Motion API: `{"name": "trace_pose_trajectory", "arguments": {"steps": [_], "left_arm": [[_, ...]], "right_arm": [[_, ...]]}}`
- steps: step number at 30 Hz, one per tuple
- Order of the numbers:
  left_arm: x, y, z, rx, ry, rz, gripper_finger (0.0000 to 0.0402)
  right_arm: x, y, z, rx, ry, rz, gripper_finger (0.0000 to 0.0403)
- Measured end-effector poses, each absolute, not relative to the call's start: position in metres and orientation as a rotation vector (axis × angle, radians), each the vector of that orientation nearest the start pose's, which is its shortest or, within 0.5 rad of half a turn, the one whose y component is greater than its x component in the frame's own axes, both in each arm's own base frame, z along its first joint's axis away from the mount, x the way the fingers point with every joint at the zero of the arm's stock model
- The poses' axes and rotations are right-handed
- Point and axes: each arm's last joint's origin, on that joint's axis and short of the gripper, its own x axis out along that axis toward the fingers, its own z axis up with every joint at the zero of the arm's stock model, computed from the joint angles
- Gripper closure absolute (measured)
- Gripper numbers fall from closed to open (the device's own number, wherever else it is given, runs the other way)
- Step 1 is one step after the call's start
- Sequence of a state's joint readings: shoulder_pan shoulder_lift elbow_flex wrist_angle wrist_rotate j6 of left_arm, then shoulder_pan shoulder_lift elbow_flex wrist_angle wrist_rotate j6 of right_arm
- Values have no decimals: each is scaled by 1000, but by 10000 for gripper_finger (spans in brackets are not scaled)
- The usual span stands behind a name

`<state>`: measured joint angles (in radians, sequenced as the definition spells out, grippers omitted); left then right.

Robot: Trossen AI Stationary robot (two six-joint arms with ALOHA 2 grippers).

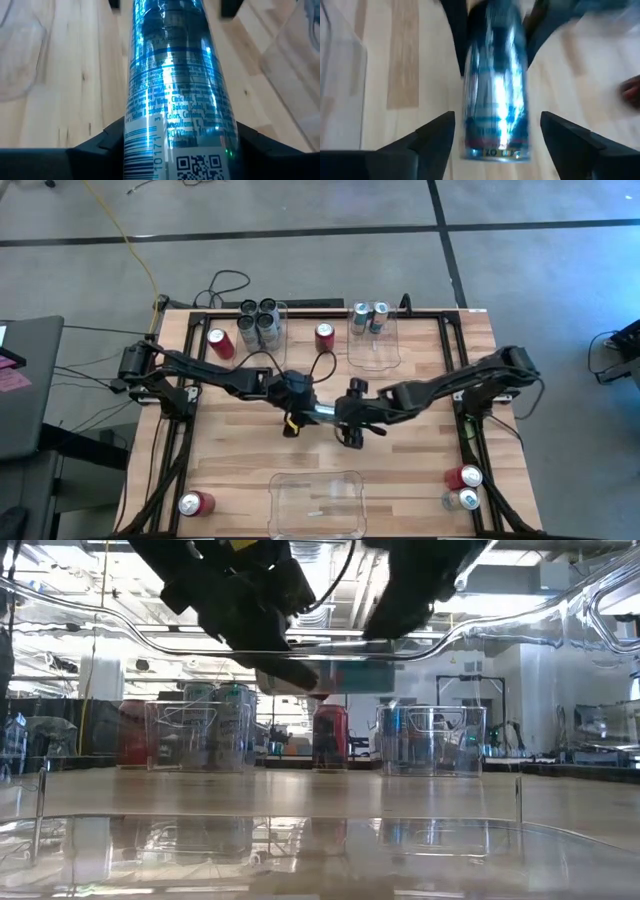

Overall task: Sort soda cans
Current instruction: Put the left blue soda can into the top right transparent bin

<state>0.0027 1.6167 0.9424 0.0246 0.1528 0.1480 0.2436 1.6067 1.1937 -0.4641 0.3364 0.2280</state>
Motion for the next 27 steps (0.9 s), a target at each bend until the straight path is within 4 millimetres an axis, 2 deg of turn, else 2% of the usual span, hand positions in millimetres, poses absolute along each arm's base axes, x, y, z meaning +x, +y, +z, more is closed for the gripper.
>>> {"name": "trace_pose_trajectory", "arguments": {"steps": [7,14,16,21,27], "left_arm": [[336,-4,221,84,538,-195,179],[333,-6,238,88,443,-233,179],[334,-6,240,91,419,-236,179],[335,-6,243,94,385,-233,179],[336,-6,244,95,371,-227,179]], "right_arm": [[295,77,267,-30,664,-200,57],[267,78,262,23,452,-167,27],[260,77,254,29,384,-153,19],[255,75,242,48,171,-130,4],[255,67,233,53,161,-150,7]]}}
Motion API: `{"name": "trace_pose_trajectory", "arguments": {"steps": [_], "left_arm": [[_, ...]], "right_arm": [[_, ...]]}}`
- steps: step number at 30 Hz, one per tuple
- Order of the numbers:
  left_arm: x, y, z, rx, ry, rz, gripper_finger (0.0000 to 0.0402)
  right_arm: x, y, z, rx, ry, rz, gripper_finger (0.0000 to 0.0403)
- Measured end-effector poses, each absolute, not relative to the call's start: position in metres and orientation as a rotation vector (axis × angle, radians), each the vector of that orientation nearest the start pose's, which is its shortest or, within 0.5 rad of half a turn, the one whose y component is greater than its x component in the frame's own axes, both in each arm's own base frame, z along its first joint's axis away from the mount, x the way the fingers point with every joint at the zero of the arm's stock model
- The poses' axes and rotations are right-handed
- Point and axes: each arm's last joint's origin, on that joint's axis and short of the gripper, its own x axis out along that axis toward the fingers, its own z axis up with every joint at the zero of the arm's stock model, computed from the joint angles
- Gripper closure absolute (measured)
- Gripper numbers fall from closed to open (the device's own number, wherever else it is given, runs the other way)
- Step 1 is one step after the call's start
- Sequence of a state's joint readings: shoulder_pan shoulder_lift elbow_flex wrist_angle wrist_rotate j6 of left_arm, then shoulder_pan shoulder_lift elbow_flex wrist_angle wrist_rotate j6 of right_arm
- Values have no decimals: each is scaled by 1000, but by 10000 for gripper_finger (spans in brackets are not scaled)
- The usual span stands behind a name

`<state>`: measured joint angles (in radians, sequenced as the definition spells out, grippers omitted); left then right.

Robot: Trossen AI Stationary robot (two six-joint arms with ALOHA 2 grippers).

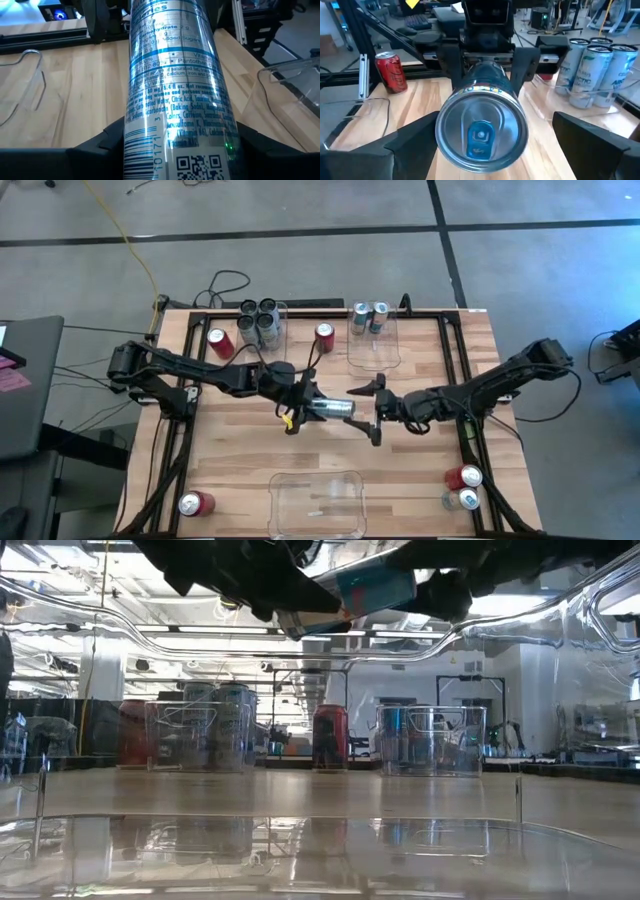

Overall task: Sort soda cans
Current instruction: Put the left blue soda can into the top right transparent bin

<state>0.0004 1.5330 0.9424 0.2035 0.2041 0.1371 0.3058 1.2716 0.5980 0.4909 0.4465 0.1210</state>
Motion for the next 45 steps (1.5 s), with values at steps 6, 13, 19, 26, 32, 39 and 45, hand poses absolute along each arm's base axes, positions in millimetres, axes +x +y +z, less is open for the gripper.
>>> {"name": "trace_pose_trajectory", "arguments": {"steps": [6,13,19,26,32,39,45], "left_arm": [[336,-5,245,96,368,-227,179],[336,-5,245,95,369,-218,179],[336,-2,243,88,387,-200,179],[333,5,237,82,469,-97,134],[331,3,234,38,510,-84,120],[313,13,240,39,618,-13,119],[295,21,249,14,683,81,118]], "right_arm": [[256,68,231,53,166,-152,17],[256,68,231,53,171,-144,95],[256,68,230,52,179,-138,170],[260,64,233,39,216,-147,181],[267,62,248,15,292,-159,180],[271,55,281,-12,458,-201,180],[267,33,315,21,601,-318,180]]}}
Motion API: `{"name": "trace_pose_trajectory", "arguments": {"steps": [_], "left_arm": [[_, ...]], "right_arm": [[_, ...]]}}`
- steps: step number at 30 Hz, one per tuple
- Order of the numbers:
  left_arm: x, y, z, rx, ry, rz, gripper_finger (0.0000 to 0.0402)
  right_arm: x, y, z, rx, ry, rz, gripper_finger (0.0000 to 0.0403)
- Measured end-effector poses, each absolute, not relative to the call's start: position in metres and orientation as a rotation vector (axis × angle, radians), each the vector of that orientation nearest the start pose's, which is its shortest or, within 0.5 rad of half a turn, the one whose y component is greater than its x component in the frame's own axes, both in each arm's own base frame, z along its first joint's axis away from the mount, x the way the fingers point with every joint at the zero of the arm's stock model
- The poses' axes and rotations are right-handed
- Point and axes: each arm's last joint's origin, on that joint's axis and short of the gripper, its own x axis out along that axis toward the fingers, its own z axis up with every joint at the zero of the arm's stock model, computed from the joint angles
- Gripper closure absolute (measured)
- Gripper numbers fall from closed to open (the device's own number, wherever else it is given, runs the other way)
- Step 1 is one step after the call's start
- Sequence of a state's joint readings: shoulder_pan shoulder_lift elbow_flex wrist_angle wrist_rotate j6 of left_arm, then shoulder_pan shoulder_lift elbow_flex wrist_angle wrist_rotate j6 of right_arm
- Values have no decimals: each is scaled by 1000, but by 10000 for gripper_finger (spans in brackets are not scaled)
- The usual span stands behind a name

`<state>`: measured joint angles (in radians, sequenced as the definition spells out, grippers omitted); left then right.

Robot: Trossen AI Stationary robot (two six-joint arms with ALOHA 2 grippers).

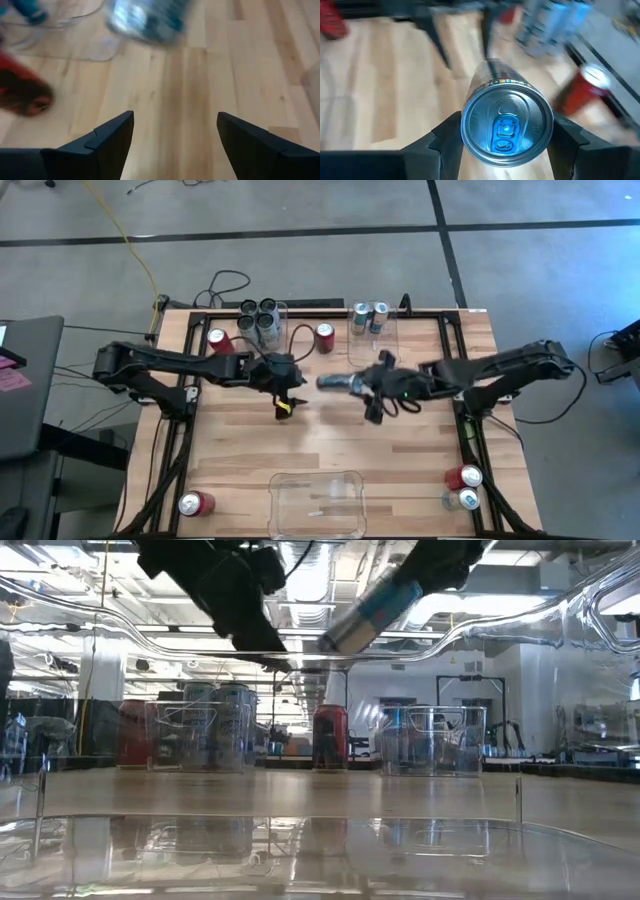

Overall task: Sort soda cans
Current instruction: Put the left blue soda can into the top right transparent bin

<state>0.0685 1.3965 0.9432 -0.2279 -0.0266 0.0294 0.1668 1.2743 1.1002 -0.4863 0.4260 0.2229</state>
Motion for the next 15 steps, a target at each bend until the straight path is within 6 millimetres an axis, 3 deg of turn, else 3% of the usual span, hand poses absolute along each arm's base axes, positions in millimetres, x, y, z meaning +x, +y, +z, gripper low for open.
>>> {"name": "trace_pose_trajectory", "arguments": {"steps": [9,15], "left_arm": [[279,21,272,36,617,142,117],[271,21,283,54,579,146,117]], "right_arm": [[247,-36,351,104,762,-587,179],[239,-95,341,267,849,-593,178]]}}
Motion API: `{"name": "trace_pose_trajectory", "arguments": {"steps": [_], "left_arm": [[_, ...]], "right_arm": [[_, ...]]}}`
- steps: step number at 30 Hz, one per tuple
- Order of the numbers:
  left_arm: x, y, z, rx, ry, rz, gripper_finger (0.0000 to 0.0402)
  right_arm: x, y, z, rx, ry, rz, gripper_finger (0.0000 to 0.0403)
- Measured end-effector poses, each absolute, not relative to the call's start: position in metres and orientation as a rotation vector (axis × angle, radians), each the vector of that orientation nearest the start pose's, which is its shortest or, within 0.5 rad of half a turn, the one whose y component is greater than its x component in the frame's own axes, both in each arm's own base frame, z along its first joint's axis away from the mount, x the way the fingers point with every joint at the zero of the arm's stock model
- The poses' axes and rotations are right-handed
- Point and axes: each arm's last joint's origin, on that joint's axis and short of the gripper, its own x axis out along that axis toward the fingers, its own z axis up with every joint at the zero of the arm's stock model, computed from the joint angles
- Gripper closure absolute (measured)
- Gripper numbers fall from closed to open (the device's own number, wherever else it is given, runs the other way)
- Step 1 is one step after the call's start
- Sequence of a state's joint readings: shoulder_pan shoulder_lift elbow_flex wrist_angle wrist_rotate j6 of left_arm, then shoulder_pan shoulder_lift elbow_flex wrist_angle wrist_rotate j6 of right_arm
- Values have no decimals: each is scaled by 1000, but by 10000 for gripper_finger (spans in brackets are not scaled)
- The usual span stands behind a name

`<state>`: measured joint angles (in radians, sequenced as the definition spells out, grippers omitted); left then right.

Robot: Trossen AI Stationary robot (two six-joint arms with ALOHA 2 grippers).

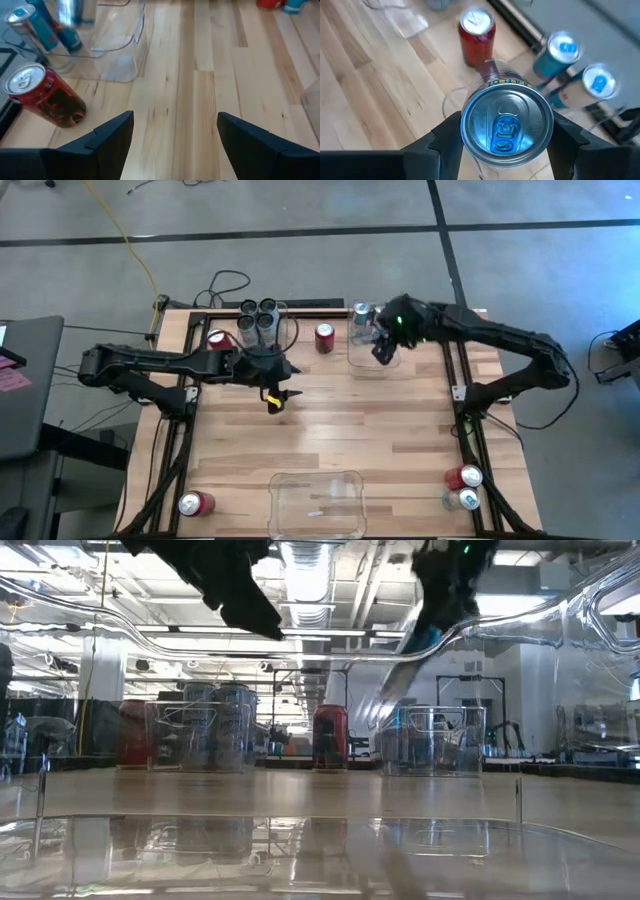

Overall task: Sort soda cans
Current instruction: Put the left blue soda can into the top right transparent bin

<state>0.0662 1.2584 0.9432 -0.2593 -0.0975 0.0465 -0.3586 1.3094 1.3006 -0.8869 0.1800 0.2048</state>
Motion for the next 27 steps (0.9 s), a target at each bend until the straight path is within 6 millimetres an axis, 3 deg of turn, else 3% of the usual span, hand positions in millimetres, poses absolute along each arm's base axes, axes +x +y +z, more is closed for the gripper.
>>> {"name": "trace_pose_trajectory", "arguments": {"steps": [6,12,17,27], "left_arm": [[263,21,272,61,567,162,117],[252,26,242,31,595,211,117],[248,31,229,16,595,247,117],[248,31,227,24,571,246,117]], "right_arm": [[248,-143,309,349,970,-632,178],[263,-167,280,391,1090,-624,178],[280,-181,278,389,1152,-610,178],[317,-206,277,406,1301,-574,178]]}}
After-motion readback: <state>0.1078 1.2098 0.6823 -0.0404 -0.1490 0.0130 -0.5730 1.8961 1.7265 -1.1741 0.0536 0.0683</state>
